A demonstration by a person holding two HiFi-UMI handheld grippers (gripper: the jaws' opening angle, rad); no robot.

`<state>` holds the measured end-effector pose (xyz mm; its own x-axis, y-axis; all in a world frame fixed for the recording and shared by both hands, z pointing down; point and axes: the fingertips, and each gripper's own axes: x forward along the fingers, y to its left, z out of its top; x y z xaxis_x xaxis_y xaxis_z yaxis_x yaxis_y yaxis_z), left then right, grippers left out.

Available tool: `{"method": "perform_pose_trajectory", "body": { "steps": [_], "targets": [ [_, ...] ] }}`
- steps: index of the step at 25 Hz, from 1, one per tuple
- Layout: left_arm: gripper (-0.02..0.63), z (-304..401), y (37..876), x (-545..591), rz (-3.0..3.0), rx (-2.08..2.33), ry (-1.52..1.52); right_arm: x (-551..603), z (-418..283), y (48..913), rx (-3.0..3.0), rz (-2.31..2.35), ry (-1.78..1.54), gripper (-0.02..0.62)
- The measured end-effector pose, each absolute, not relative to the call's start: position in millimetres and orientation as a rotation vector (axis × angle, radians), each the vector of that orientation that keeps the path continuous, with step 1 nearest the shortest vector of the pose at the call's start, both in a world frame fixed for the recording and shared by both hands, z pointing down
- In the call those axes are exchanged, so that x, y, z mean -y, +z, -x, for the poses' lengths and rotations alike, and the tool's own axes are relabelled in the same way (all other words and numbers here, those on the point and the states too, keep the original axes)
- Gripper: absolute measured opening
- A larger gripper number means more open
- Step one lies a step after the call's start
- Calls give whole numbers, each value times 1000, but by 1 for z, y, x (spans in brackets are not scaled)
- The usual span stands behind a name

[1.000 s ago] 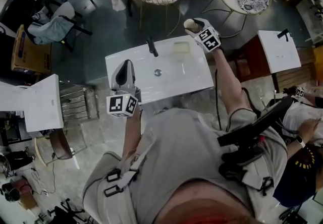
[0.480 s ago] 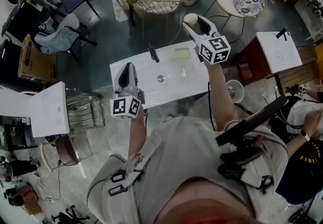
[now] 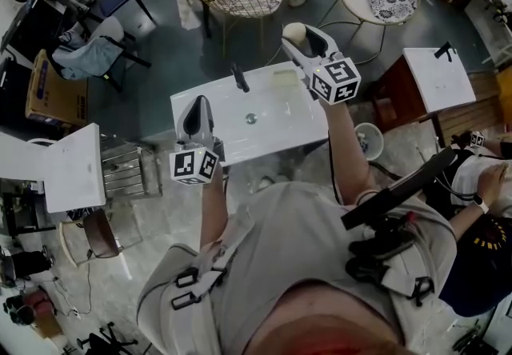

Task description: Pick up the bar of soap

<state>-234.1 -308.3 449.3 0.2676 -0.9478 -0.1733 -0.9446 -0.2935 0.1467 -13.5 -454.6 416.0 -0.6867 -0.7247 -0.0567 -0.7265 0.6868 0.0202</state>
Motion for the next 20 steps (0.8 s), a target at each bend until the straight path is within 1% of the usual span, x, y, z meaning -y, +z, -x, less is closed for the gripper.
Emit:
{"method": "perform_pose_trajectory", "body": {
  "steps": [9, 10, 11, 12, 13, 20],
  "targets": [
    [-2, 231, 451, 308, -2490, 1857, -340, 444, 19, 423, -2837, 1177, 21, 238],
    [-2, 230, 451, 308, -2489, 1860, -340, 444, 19, 423, -2830, 1166, 15, 226],
    [-2, 228, 452, 308, -2488, 1863, -339, 443, 18, 422, -2819, 1154, 3, 181],
    [-2, 227, 452, 308, -2488, 1864, -337, 443, 16, 421, -2807, 1148, -10, 111],
    [-2, 225, 452, 308, -2490, 1863, -333, 444, 14, 422, -2800, 1146, -19, 101],
    [-2, 222, 451, 308, -2492, 1863, -312, 447, 21, 436, -2811, 1120, -47, 100]
  ]
}}
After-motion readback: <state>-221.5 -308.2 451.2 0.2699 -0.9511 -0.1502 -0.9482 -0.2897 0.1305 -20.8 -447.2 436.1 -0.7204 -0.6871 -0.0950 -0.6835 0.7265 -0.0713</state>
